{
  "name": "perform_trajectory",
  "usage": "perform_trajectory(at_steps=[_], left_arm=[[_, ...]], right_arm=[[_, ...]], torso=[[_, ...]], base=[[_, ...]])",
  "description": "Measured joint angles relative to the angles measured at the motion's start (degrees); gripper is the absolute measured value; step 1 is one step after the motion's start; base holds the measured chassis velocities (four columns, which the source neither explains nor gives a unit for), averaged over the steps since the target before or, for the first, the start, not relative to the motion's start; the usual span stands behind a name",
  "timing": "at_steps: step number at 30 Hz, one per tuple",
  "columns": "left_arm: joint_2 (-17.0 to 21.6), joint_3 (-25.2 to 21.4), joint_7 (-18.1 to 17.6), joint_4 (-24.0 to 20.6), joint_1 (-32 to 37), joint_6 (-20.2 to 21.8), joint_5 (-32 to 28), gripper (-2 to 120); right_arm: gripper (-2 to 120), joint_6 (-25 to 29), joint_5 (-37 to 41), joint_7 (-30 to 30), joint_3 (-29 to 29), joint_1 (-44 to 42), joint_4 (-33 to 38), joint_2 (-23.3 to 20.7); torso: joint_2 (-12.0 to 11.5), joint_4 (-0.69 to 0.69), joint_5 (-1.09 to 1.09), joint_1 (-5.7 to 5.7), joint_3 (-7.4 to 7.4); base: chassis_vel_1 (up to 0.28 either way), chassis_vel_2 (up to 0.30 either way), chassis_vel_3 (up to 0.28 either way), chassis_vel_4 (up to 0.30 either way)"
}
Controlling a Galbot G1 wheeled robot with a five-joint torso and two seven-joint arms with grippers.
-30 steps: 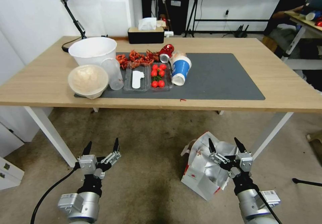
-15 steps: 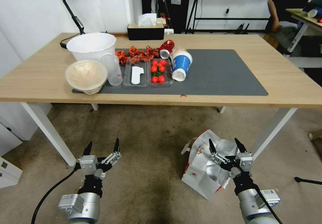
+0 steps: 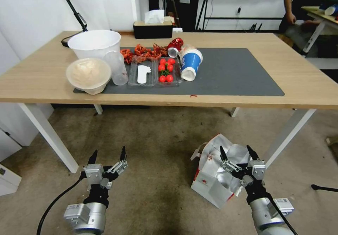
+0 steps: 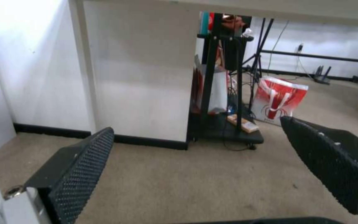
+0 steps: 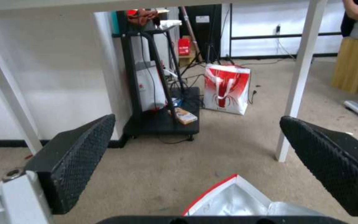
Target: Pick up the food delivery bag from the floor and place it on the table.
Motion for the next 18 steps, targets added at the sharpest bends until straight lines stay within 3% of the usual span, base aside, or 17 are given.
perform_trajectory(at_steps=[18], left_arm=[[-0.1,0.7,0.2,1.1,-0.5,-0.2,0.1,100]], right_arm=[[100,0.2,0.1,0.2,-0.2,0.4,-0.7,0.1]], torso=[[-4.3,0.00,0.00,-1.51,-2.80]], base=[[0.000,0.000,0.000,0.000]])
